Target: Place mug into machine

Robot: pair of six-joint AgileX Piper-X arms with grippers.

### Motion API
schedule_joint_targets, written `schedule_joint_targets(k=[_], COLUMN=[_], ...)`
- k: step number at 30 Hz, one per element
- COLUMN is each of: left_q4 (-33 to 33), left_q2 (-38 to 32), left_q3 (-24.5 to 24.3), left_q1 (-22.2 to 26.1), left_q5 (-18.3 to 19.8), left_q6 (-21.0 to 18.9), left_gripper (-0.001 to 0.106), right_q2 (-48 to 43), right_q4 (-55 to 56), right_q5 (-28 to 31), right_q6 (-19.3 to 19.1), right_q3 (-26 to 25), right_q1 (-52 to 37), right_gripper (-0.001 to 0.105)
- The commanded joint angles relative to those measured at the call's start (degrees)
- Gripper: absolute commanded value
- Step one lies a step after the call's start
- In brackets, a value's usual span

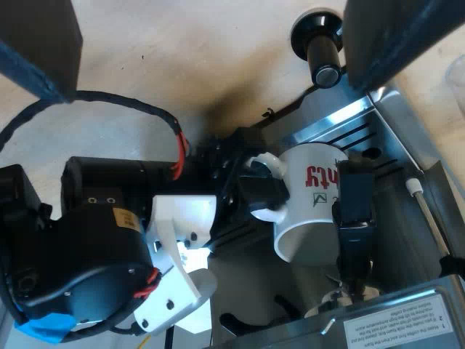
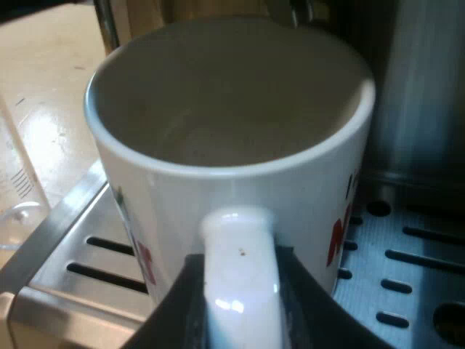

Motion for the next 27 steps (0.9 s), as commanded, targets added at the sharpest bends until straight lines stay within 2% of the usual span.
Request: schedule_joint_targets(k=[1,7,9,15,20,23,27], left_q4=[-0.54,-0.54,-0.54,-0.54,-0.54,-0.54,-0.54], left_q2=[-0.36,-0.36,-0.36,-0.36,-0.36,-0.36,-0.36], left_q3=[-0.02,-0.02,-0.02,-0.02,-0.02,-0.02,-0.02], left_q1=[-0.29,-0.29,-0.29,-0.29,-0.29,-0.29,-0.29], left_q5=[0.26,0.26,0.26,0.26,0.26,0.26,0.26], left_q6=[0.06,0.06,0.06,0.06,0.06,0.06,0.06], left_gripper=[0.074,0.074,0.074,0.074,0.074,0.074,0.074], right_q2=[0.88,2.84,3.56,4.0,4.0,4.0,4.0], right_q4=[-0.76,-0.31,-0.31,1.58,1.9,1.9,1.9], right_q5=[-0.07,0.24,2.68,4.09,3.19,-0.89,0.03], right_q6=[-0.57,-1.48,-2.04,-2.01,-2.01,-2.01,-2.01], right_q3=[-1.32,-4.48,-5.92,-7.56,-7.8,-7.8,-7.8], right_q1=[-0.22,-0.22,-0.36,-2.15,-2.68,-2.68,-2.68], right_gripper=[0.0,0.0,0.0,0.0,0.0,0.0,0.0])
